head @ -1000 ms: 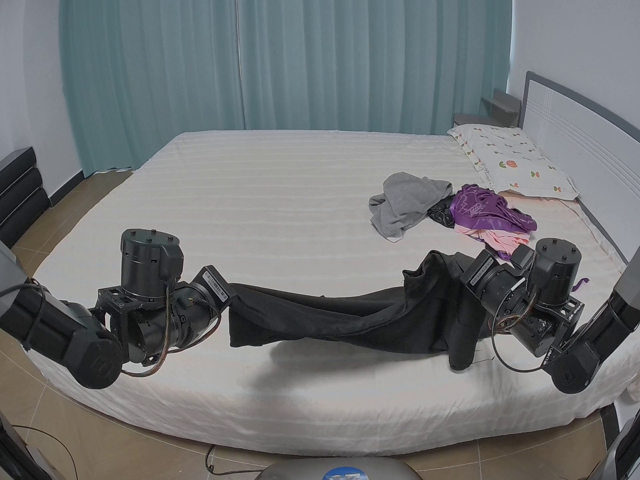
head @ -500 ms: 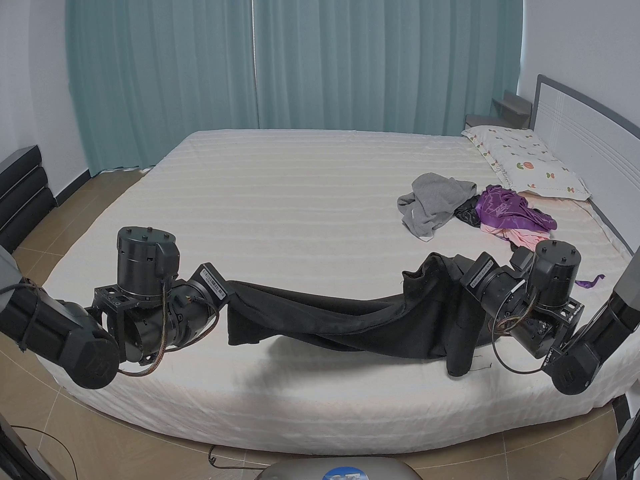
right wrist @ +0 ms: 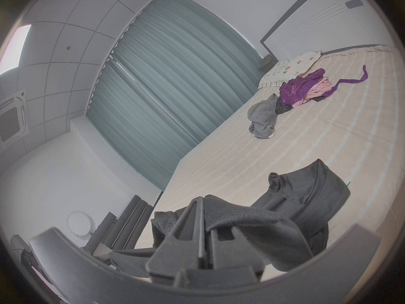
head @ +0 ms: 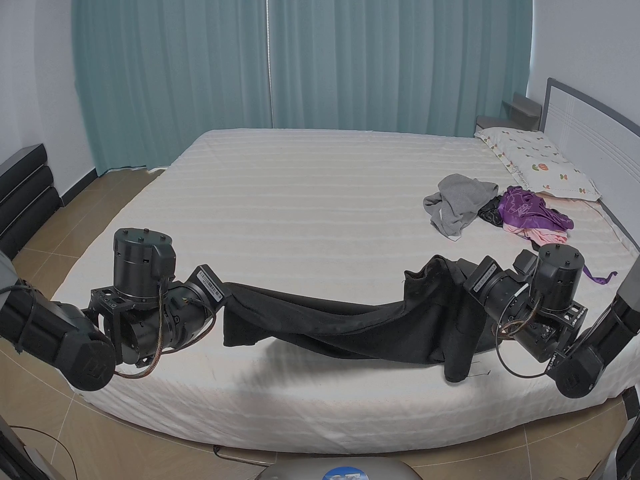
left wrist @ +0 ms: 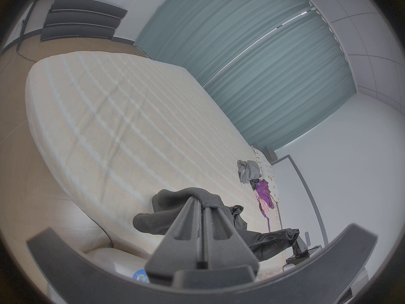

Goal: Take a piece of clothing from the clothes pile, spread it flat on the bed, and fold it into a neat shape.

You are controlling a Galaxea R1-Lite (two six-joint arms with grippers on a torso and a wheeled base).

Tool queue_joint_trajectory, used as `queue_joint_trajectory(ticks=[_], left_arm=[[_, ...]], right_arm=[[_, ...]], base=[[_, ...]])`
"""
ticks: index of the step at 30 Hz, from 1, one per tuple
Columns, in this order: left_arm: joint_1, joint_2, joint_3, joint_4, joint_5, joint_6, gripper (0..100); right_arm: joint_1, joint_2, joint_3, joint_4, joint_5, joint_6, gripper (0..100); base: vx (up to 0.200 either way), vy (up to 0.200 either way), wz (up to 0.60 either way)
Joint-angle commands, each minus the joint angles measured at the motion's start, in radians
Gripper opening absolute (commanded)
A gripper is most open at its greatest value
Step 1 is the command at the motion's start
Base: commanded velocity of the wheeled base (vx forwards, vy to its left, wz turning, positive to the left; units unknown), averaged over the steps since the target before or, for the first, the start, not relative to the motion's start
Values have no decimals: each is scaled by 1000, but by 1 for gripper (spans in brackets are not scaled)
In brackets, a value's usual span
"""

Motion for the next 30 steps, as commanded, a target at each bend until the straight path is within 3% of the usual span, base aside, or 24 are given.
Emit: queue_joint_trajectory(ticks=[1,8,21,25,30], left_arm=[[-12,-18,16,0,3,2,0],[-48,-80,60,8,0,1,0],[-113,-246,147,28,14,5,0],[-114,-316,129,82,14,7,0],[-105,-404,34,165,36,61,0]], right_arm=[[-18,-50,49,0,4,1,0],[-17,-139,147,0,4,4,0],[52,-432,268,17,-2,-3,0],[60,-533,254,38,-4,-17,0],[46,-657,116,152,-2,-82,0]], base=[[0,0,0],[0,0,0],[-200,0,0],[-100,0,0],[0,0,0]])
